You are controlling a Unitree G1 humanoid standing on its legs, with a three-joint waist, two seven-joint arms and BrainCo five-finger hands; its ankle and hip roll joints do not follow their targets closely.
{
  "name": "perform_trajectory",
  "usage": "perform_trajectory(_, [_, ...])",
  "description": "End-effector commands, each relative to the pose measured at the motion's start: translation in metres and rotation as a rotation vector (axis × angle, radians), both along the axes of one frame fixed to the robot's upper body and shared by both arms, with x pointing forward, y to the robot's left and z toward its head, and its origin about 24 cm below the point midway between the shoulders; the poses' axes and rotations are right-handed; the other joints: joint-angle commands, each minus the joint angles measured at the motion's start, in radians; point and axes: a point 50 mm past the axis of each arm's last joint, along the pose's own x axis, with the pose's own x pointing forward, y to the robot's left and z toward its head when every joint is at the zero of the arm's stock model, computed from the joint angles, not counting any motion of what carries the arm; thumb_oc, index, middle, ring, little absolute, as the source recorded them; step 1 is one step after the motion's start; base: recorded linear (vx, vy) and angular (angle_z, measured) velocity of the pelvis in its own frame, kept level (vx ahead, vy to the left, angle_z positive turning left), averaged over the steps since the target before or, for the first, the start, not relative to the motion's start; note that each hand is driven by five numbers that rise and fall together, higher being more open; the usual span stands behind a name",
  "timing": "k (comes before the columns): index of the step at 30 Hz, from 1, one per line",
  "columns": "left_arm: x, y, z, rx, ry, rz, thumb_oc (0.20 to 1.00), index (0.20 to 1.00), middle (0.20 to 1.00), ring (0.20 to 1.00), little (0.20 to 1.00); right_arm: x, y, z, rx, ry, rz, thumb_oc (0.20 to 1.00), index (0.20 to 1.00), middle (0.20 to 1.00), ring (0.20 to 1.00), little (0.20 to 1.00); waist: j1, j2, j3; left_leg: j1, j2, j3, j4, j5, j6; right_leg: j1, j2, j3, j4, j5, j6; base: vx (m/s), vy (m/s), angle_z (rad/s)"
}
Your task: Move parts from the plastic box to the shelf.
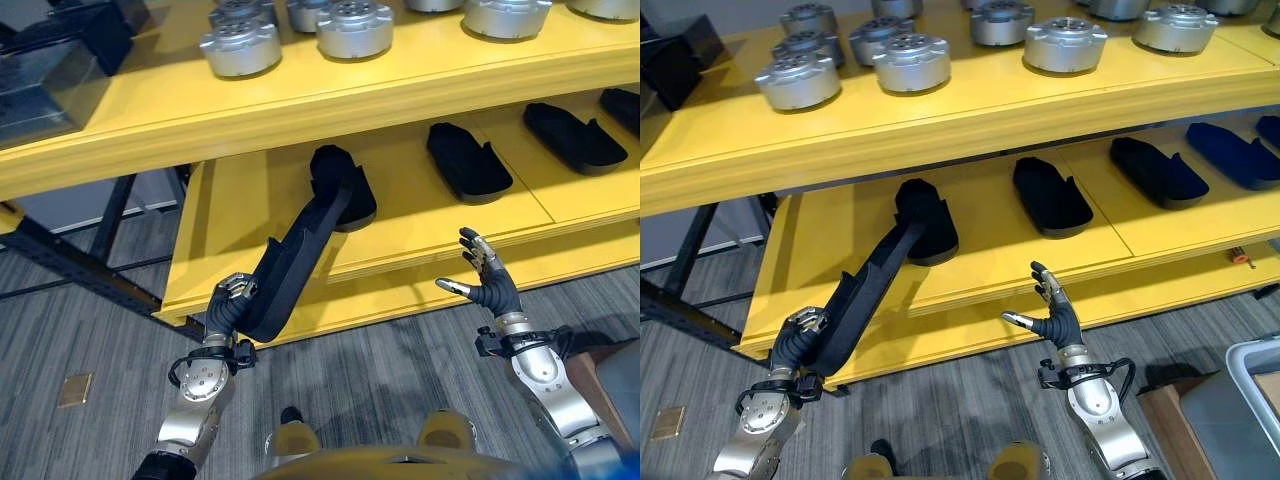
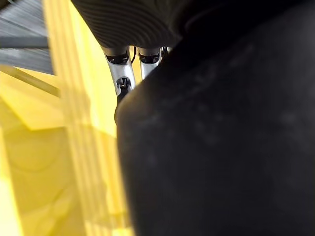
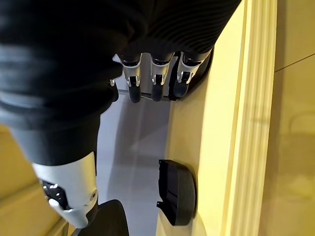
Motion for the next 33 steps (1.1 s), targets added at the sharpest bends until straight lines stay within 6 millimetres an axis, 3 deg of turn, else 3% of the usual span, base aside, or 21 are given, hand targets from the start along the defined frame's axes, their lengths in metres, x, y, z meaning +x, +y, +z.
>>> perform_trajectory(1, [0.012,-0.005,0.04,-0.003,-0.212,-0.051,0.2,0.2,0.2,0.2,0.2,0.0,-0.008,0.022,-0.017,-0.129,-0.015,1.0,1.0,1.0,1.0,1.0,-0.018,0.022,-0.027,0.011,0.096,-0.061,0.03,0.029,-0.031,0.069,0.1,-0.058,-0.004,-0.037,-0.087,0.0,0.12,0.14])
perform_trajectory(3, [0.012,-0.003,0.039,0.003,-0.204,-0.042,0.2,0.2,0.2,0.2,0.2,-0.001,-0.009,0.022,0.003,-0.124,-0.021,1.0,1.0,1.0,1.0,1.0,-0.015,0.02,-0.026,0.024,0.069,-0.067,0.016,-0.008,-0.021,0.081,0.096,-0.045,-0.043,-0.012,-0.07,-0.03,0.096,0.07])
perform_trajectory(4, [0.009,0.0,0.039,0.008,-0.21,-0.031,0.2,0.2,0.2,0.2,0.2,-0.001,-0.007,0.025,0.011,-0.149,-0.004,1.0,1.0,1.0,1.0,1.0,-0.008,0.02,-0.027,0.019,0.062,-0.059,0.005,-0.005,-0.008,0.086,0.103,-0.053,-0.087,0.023,-0.068,-0.06,0.084,0.02])
perform_trajectory(7, [0.004,0.007,0.043,0.018,-0.227,0.006,0.2,0.2,0.2,0.2,0.2,-0.006,0.0,0.036,-0.041,-0.225,0.066,1.0,1.0,1.0,1.0,1.0,0.01,0.005,-0.028,0.012,0.046,-0.079,-0.002,-0.014,-0.003,0.105,0.112,-0.049,-0.142,0.046,-0.054,-0.02,0.038,0.11])
perform_trajectory(12, [0.001,0.014,0.041,-0.002,-0.215,0.076,0.2,0.2,0.2,0.2,0.2,-0.003,0.015,0.053,-0.108,-0.327,0.186,1.0,1.0,1.0,1.0,1.0,0.048,-0.028,-0.022,-0.002,0.051,-0.089,0.01,-0.026,-0.004,0.121,0.126,-0.061,-0.182,0.058,-0.047,0.01,-0.03,0.1])
perform_trajectory(21, [0.018,0.013,0.055,0.001,-0.285,0.131,0.2,0.2,0.2,0.2,0.2,0.009,0.048,0.07,-0.141,-0.376,0.414,1.0,1.0,1.0,1.0,1.0,0.094,-0.064,-0.017,-0.011,0.049,-0.109,0.04,-0.043,-0.005,0.133,0.138,-0.071,-0.197,0.065,-0.047,0.05,0.039,0.06])
perform_trajectory(26, [0.03,0.013,0.068,0.037,-0.328,0.118,0.2,0.2,0.2,0.2,0.2,0.014,0.071,0.079,-0.093,-0.384,0.508,1.0,1.0,1.0,1.0,1.0,0.134,-0.088,-0.02,-0.026,0.011,-0.133,0.107,-0.091,0.012,0.154,0.109,-0.088,-0.198,0.079,-0.026,0.05,0.244,0.02])
perform_trajectory(33, [0.039,0.008,0.071,0.067,-0.298,0.031,0.2,0.2,0.2,0.2,0.2,0.017,0.077,0.081,-0.014,-0.376,0.472,1.0,1.0,1.0,1.0,1.0,0.17,-0.124,-0.009,-0.075,-0.029,-0.121,0.224,-0.17,0.06,0.182,0.053,-0.124,-0.206,0.131,0.019,-0.05,0.185,0.04])
